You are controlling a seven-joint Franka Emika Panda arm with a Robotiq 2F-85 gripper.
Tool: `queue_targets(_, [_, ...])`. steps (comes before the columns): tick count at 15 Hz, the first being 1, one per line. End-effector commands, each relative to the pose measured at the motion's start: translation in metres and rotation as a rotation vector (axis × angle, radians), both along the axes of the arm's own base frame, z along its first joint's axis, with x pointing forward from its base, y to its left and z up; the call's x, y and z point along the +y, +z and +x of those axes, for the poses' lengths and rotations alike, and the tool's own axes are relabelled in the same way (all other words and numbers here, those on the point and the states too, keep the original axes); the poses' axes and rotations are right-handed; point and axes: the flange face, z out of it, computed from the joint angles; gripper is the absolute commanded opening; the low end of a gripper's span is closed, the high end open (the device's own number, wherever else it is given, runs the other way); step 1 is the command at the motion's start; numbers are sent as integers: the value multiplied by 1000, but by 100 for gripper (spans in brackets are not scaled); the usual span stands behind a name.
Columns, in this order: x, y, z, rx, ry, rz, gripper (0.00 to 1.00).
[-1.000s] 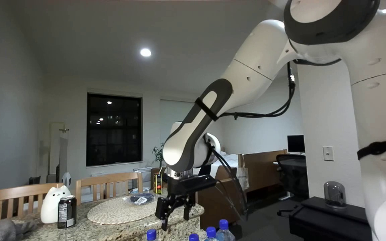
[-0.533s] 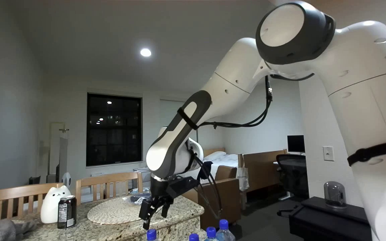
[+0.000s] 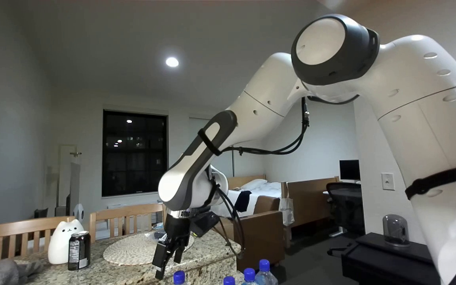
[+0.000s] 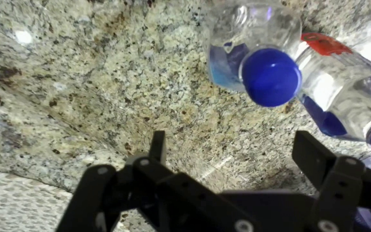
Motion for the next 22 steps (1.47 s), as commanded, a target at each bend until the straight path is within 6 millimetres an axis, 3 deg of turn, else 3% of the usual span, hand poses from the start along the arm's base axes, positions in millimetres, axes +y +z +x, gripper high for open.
queue_targets(1, [-5, 1, -10, 68, 69, -9, 100])
queue_targets(8, [-6, -9, -15, 163, 115, -33, 98])
queue_targets(9, [-6, -9, -15, 164, 118, -36, 74])
queue_targets(11, [-7, -8, -15, 158, 115, -39, 69])
queue_targets(19, [-8, -7, -14, 157, 103, -54, 17])
queue_targets(22, [-7, -3, -13, 161, 90, -63, 14])
